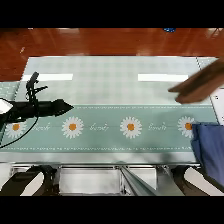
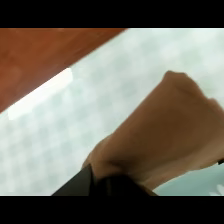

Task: Fold the shirts.

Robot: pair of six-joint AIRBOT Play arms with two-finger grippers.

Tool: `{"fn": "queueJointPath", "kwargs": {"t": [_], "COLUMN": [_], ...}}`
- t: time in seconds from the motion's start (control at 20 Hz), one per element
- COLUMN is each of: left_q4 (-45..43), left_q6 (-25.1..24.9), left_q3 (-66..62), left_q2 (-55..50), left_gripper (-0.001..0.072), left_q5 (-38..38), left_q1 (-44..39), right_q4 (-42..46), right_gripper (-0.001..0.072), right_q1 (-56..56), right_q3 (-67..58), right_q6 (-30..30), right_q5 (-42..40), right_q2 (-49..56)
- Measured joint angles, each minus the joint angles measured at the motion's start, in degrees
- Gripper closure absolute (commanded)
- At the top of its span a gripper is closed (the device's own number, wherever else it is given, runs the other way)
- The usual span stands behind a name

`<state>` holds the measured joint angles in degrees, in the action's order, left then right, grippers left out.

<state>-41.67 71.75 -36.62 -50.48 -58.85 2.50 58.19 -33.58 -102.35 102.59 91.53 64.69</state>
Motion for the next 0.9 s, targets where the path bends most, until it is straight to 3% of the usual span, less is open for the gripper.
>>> {"fn": "queueJointPath", "kwargs": {"t": [0.3, 0.55, 0.75, 0.8, 0.85, 0.9], "left_q4": [0.1, 0.2, 0.3, 0.3, 0.3, 0.3], "left_q6": [-1.7, -3.0, -3.9, -4.1, -4.2, -4.3], "left_q3": [0.0, 0.0, 0.0, 0.0, 0.0, 0.0], "left_q2": [0.0, 0.0, 0.0, 0.0, 0.0, 0.0], "left_gripper": [0.0689, 0.0688, 0.0689, 0.0688, 0.0688, 0.0689], "left_q5": [0.3, 0.4, 0.4, 0.4, 0.5, 0.6], "left_q1": [0.0, -0.3, -1.7, -2.2, -2.7, -3.2], "right_q4": [11.0, 20.5, 32.1, 34.9, 37.7, 39.6], "right_gripper": [0.0691, 0.069, 0.0683, 0.0557, 0.0285, 0.0304], "right_q1": [-9.3, -19.9, -29.0, -30.8, -32.4, -33.4], "right_q3": [4.6, 17.4, 29.2, 31.6, 33.9, 35.9], "right_q6": [2.6, 3.5, -0.7, -1.8, -2.4, -2.7], "right_q5": [10.9, 13.8, 14.4, 14.5, 14.5, 14.5], "right_q2": [-6.2, -16.1, -23.7, -24.9, -25.9, -26.5]}}
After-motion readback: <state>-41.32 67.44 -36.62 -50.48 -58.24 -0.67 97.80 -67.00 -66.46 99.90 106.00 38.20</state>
